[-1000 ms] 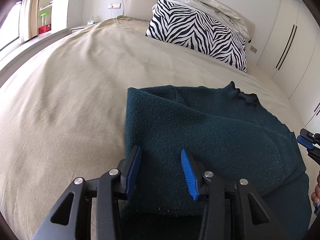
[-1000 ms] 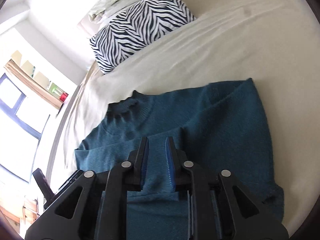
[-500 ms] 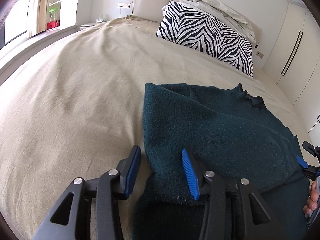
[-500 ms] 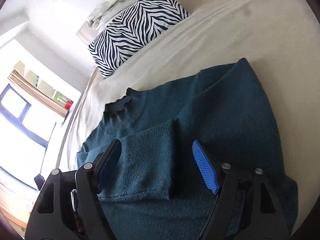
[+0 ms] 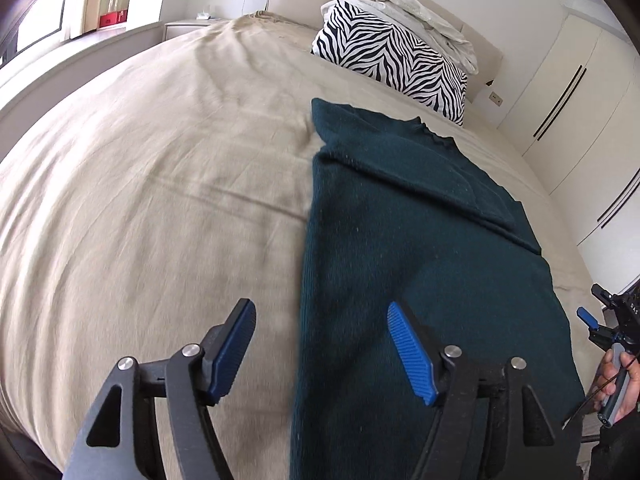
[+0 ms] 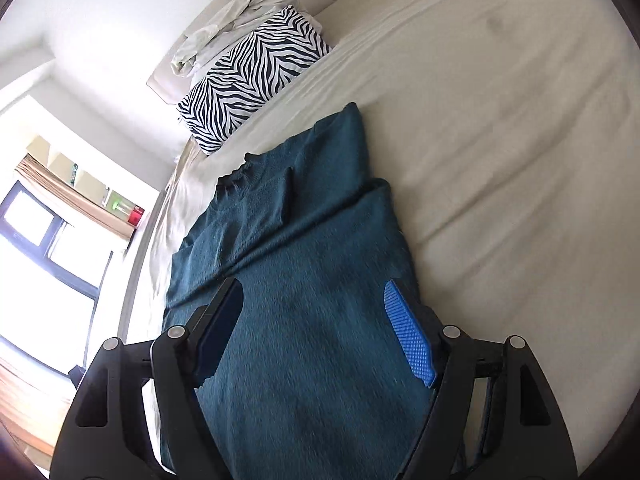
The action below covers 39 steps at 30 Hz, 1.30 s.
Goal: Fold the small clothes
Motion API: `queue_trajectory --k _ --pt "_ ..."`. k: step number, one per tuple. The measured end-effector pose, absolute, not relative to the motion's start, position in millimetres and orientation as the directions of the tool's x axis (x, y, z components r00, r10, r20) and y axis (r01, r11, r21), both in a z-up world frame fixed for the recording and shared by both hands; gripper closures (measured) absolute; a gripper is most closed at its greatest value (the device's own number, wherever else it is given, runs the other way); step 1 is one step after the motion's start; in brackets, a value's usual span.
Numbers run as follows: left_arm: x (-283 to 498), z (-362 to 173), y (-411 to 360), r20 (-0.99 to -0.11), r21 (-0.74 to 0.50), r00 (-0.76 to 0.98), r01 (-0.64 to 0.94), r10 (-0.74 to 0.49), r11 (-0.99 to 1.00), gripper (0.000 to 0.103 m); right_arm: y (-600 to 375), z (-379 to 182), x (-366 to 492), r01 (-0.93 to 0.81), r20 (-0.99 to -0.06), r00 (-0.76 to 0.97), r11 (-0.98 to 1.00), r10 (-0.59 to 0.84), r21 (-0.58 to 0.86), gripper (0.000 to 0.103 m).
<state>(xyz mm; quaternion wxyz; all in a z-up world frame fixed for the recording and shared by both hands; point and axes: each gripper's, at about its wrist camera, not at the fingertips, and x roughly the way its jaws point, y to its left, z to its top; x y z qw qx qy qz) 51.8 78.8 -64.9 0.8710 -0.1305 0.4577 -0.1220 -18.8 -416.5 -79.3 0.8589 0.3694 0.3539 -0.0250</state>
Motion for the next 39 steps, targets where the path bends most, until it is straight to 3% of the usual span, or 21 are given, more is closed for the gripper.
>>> queue_trajectory --k 4,10,18,23,25,26,27,34,39 --pt "8 -86 85 -0.804 -0.402 0.447 0.077 -0.392 0.912 0.032 -416 -85 -96 0.349 -0.66 0.725 0.721 0.197 0.598 0.031" --pt "-32 -87 76 -0.817 -0.365 0.424 0.144 -0.391 0.92 0.034 -416 -107 -175 0.4 -0.688 0.699 0.692 0.194 0.601 0.031" --pt "-33 -91 92 -0.818 -0.462 0.35 0.073 -0.457 0.884 0.055 -414 -106 -196 0.389 -0.677 0.702 0.677 0.22 0.624 0.031" --pt "-31 -93 99 -0.807 -0.521 0.31 0.027 -0.502 0.853 0.057 -417 -104 -206 0.388 -0.68 0.694 0.672 0.237 0.631 0.031" --pt "-31 -94 99 -0.819 -0.508 0.3 0.019 -0.49 0.861 0.074 -417 -105 -209 0.388 -0.678 0.693 0.666 0.245 0.637 0.031" --pt "-31 -95 99 -0.822 -0.508 0.29 0.017 -0.49 0.861 0.09 -418 -105 -210 0.39 -0.679 0.691 0.663 0.248 0.639 0.031" --pt "-32 -97 99 -0.819 -0.517 0.28 0.017 -0.501 0.856 0.094 -419 -106 -211 0.392 -0.68 0.689 0.659 0.251 0.641 0.031" --pt "-36 -96 101 -0.806 -0.536 0.286 0.021 -0.518 0.844 0.096 -421 -104 -217 0.395 -0.679 0.673 0.635 0.292 0.664 0.031" --pt "-37 -93 105 -0.786 -0.564 0.296 0.018 -0.543 0.825 0.096 -414 -110 -210 0.388 -0.679 0.641 0.612 0.358 0.689 0.044"
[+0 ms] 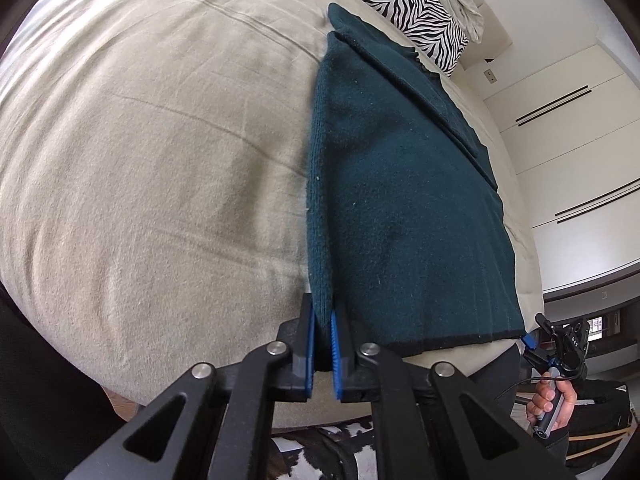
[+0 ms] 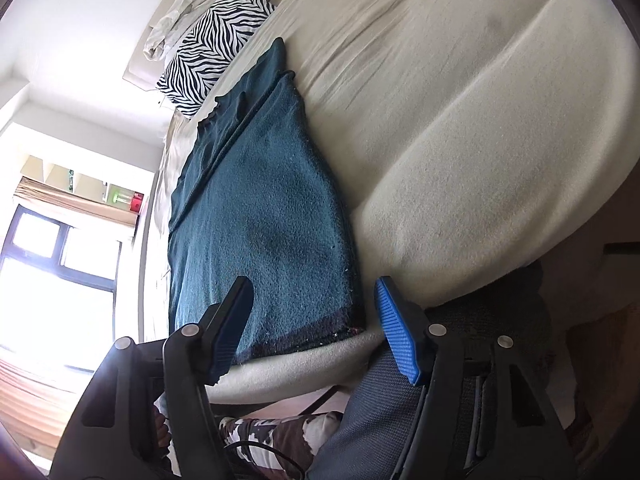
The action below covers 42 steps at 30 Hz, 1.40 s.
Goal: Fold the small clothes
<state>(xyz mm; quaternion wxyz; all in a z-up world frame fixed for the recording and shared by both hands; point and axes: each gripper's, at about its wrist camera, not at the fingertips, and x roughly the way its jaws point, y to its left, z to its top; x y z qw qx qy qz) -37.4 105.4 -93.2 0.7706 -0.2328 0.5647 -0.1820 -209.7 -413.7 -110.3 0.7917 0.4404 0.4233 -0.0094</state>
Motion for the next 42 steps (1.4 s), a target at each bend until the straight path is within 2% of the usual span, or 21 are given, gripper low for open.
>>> queue_trajectory --k 4,9,11,13,20,26,30,42 --pt "-39 -93 111 -0.764 -0.594 0.304 0.011 -0.568 0.804 0.096 -412 -117 -205 0.399 -0.683 0.628 0.599 0.373 0.694 0.051" --pt "-40 -88 114 -0.739 -0.622 0.319 0.015 -0.593 0.783 0.096 -416 -125 -207 0.413 -0.673 0.624 0.563 0.397 0.716 0.086" --pt "-41 -86 116 -0.725 -0.64 0.324 0.01 -0.608 0.768 0.096 -411 -124 -206 0.407 -0.677 0.618 0.575 0.399 0.71 0.095" --pt "-40 -84 116 -0.71 -0.658 0.327 0.008 -0.623 0.753 0.096 -408 -120 -205 0.388 -0.673 0.622 0.589 0.401 0.709 0.097" --pt "-35 -68 123 -0.611 -0.754 0.365 0.002 -0.702 0.657 0.096 -399 -86 -193 0.297 -0.613 0.677 0.61 0.407 0.734 0.099" --pt "-18 -43 136 -0.496 -0.833 0.434 0.007 -0.753 0.553 0.097 -403 -50 -175 0.218 -0.523 0.754 0.599 0.398 0.771 0.099" --pt "4 -28 137 -0.45 -0.855 0.48 0.012 -0.753 0.519 0.097 -410 -31 -154 0.188 -0.465 0.8 0.578 0.379 0.794 0.099" --pt "102 -1 130 -0.376 -0.885 0.568 0.015 -0.732 0.466 0.097 -428 2 -55 0.178 -0.447 0.845 0.635 0.293 0.752 0.099"
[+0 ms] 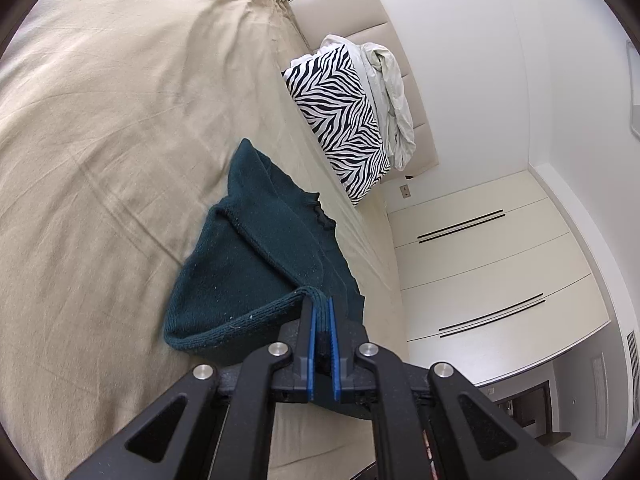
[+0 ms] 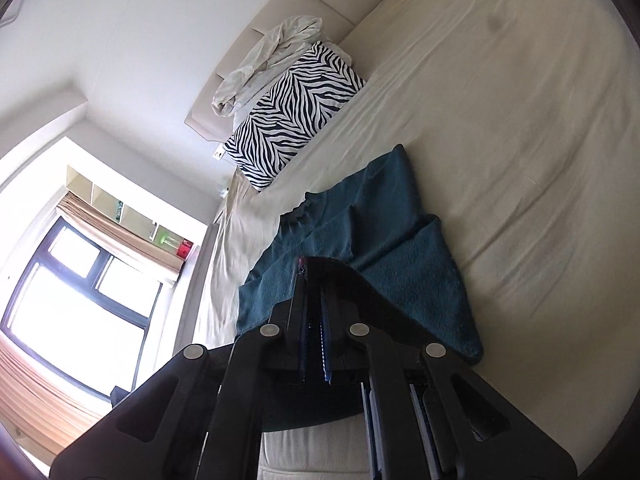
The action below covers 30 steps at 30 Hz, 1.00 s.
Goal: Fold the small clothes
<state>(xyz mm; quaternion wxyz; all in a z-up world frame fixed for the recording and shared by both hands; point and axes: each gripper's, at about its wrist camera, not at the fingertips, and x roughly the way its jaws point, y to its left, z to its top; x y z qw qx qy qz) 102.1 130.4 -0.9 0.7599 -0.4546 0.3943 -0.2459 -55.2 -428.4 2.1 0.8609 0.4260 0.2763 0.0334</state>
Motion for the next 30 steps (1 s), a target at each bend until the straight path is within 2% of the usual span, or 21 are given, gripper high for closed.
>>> queue_trajectory --k 10,17,22,25,27,28,30 --pt "198 -1 115 -0.386 -0.881 0.585 -0.003 -0.713 0.474 0.097 -454 11 48 0.209 -0.468 0.858 0.689 0.21 0.694 0.099" --pt "275 -19 94 -0.433 -0.858 0.573 -0.026 -0.695 0.513 0.097 -465 -12 133 0.281 -0.531 0.835 0.717 0.146 0.638 0.099" --pt "322 -48 73 -0.52 -0.805 0.531 -0.043 -0.669 0.592 0.096 -477 -40 179 0.339 -0.565 0.819 0.706 0.105 0.622 0.099" --pt "335 -69 69 -0.575 -0.77 0.516 -0.08 -0.635 0.633 0.095 -469 -53 198 0.342 -0.617 0.779 0.75 0.111 0.566 0.098" --pt "333 -75 72 -0.58 -0.766 0.52 -0.085 -0.627 0.638 0.075 -454 -58 207 0.32 -0.67 0.735 0.817 0.106 0.479 0.097" --pt "329 -76 73 -0.58 -0.762 0.528 -0.082 -0.621 0.643 0.071 -446 -62 211 0.3 -0.699 0.709 0.855 0.097 0.423 0.095" --pt "322 -74 75 -0.584 -0.752 0.537 -0.075 -0.608 0.655 0.052 -431 -71 216 0.269 -0.745 0.664 0.908 0.067 0.322 0.085"
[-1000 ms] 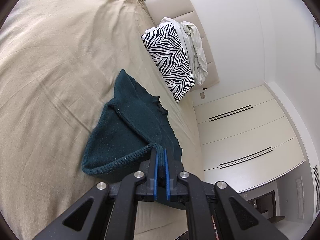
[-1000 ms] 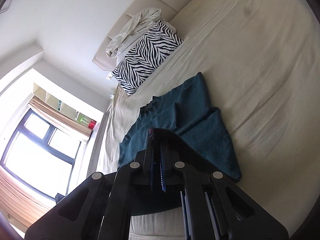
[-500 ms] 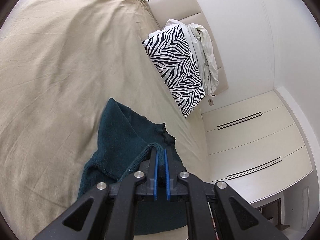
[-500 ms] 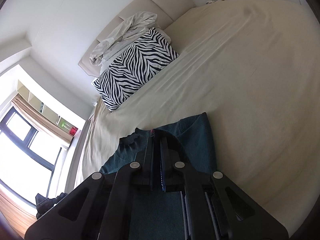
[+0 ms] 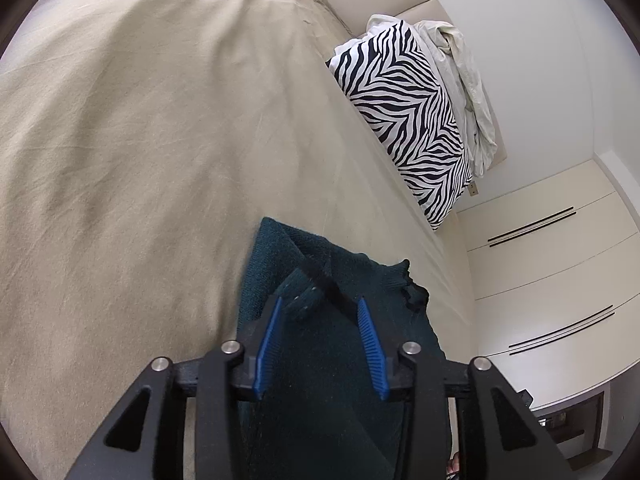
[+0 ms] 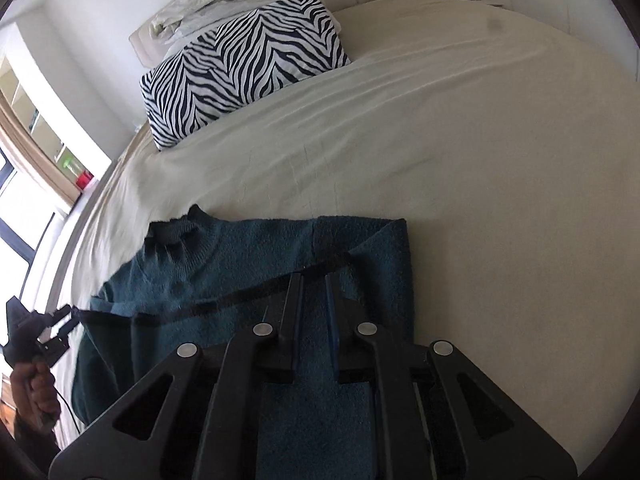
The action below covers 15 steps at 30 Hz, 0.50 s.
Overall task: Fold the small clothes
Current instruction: 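Lay the hem over the collar with both grippers, folding the sweater in half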
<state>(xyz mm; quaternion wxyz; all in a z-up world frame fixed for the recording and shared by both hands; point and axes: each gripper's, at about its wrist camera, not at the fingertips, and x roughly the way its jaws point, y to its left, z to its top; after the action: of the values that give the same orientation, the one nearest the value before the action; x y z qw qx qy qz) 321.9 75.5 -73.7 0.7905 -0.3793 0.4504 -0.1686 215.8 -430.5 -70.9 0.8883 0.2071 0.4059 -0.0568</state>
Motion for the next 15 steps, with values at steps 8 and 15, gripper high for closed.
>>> queue_trajectory --k 8,15 --pt "295 -52 76 -0.566 -0.709 0.587 0.012 -0.579 0.705 0.044 -425 -95 229 0.295 -0.8 0.6 0.929 0.003 0.225 0.056" --pt "282 -57 37 -0.638 -0.551 0.582 0.111 -0.504 0.827 0.045 -423 -93 231 0.276 -0.802 0.597 0.942 -0.014 0.189 0.051"
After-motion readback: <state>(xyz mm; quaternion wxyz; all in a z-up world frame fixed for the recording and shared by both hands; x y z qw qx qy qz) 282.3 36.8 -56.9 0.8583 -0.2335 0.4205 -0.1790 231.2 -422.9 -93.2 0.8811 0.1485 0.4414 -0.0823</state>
